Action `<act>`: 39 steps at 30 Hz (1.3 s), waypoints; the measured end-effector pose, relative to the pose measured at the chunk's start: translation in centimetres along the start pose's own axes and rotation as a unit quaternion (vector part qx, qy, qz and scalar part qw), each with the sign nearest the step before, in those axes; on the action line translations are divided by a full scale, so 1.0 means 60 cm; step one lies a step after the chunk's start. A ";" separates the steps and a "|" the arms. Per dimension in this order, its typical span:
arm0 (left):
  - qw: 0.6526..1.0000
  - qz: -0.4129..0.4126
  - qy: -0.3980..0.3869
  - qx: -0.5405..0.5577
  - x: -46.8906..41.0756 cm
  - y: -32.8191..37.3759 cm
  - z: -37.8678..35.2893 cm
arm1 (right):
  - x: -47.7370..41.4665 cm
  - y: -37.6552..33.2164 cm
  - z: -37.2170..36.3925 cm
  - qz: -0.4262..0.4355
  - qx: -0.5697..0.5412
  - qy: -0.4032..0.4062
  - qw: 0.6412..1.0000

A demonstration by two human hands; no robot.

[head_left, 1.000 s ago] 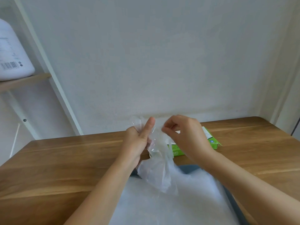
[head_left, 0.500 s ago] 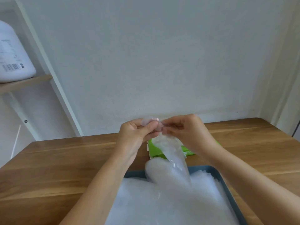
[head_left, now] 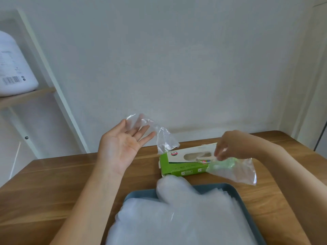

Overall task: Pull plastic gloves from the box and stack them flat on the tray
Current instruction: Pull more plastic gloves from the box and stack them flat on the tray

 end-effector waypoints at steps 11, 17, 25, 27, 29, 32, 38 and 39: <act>0.991 0.035 -0.106 0.072 0.058 0.018 -0.058 | 0.099 -0.101 -0.039 0.055 -0.554 -0.230 0.798; 0.991 0.064 -0.106 0.043 0.109 0.036 -0.067 | 0.137 -0.125 -0.024 0.011 -0.747 -0.353 0.563; 0.981 0.160 -0.105 0.028 0.193 0.051 -0.020 | 0.145 -0.144 0.007 0.028 -0.773 -0.169 0.611; 0.977 0.183 -0.107 -0.015 0.208 0.057 -0.002 | 0.151 -0.146 0.013 0.063 -0.739 -0.123 0.659; 0.978 0.182 -0.092 -0.041 0.215 0.068 0.027 | 0.167 -0.150 0.020 0.114 -0.676 -0.084 0.723; 0.984 0.153 -0.010 -0.085 0.217 0.090 0.067 | 0.208 -0.168 0.038 0.196 -0.572 -0.061 0.794; 0.938 0.034 -0.046 -0.342 0.234 0.130 0.066 | 0.291 -0.212 0.067 0.318 -0.356 -0.092 0.874; 0.927 0.013 -0.086 -0.366 0.236 0.135 0.053 | 0.300 -0.217 0.071 0.333 -0.325 -0.099 0.879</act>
Point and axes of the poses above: each hand's wrist, its own x-axis away from the middle knuckle, its own z-axis out of the back of the hand, y = z × x, the point moved 2 cm from there along -x, towards the middle knuckle, and after that the axes turned 13 degrees about -z, right-handed, at the moved point
